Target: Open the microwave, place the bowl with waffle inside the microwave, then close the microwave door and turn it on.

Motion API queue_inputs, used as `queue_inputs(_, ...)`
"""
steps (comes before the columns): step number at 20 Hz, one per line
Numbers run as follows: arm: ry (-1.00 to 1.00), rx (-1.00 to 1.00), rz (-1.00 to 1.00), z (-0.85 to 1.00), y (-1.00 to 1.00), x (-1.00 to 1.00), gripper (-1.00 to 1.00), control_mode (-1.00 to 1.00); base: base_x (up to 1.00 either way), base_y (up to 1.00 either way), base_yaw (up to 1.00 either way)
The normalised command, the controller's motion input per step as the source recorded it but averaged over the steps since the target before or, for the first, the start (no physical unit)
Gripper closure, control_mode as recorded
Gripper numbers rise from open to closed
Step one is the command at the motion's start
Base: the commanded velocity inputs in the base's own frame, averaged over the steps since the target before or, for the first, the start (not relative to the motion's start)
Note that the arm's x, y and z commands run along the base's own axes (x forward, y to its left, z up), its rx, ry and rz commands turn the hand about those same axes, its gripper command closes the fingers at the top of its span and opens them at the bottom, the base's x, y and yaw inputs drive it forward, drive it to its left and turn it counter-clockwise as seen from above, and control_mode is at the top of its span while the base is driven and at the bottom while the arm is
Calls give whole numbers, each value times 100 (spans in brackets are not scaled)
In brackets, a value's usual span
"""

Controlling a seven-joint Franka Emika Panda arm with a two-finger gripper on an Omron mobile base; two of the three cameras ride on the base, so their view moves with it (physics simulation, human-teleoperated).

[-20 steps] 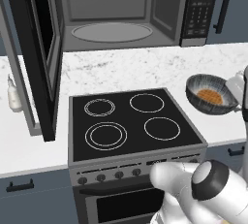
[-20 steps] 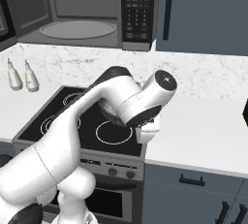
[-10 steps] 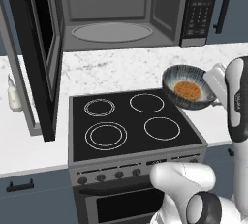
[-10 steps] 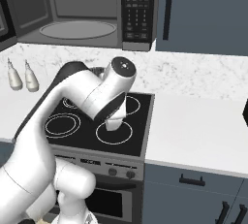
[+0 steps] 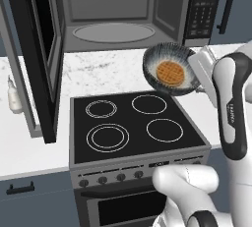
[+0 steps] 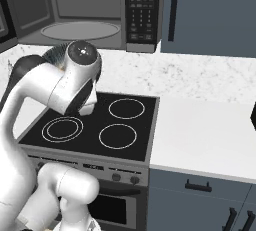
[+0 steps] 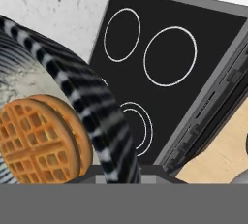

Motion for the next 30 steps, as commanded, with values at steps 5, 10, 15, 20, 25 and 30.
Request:
queue_inputs(5,-4,0,4,85,49,0,100,-100,0,0,0)
queue_inputs(10,-3,0,3,72,39,0,100,-100,0,0,0)
queue_inputs(15,-3,-1,0,37,36,2,100,-100,0,0,0)
queue_inputs(20,0,0,0,0,15,2,100,-100,0,0,0)
queue_inputs(25,0,0,-2,0,10,54,100,-100,0,0,0)
queue_inputs(30,0,0,-18,0,24,73,100,-100,0,0,0)
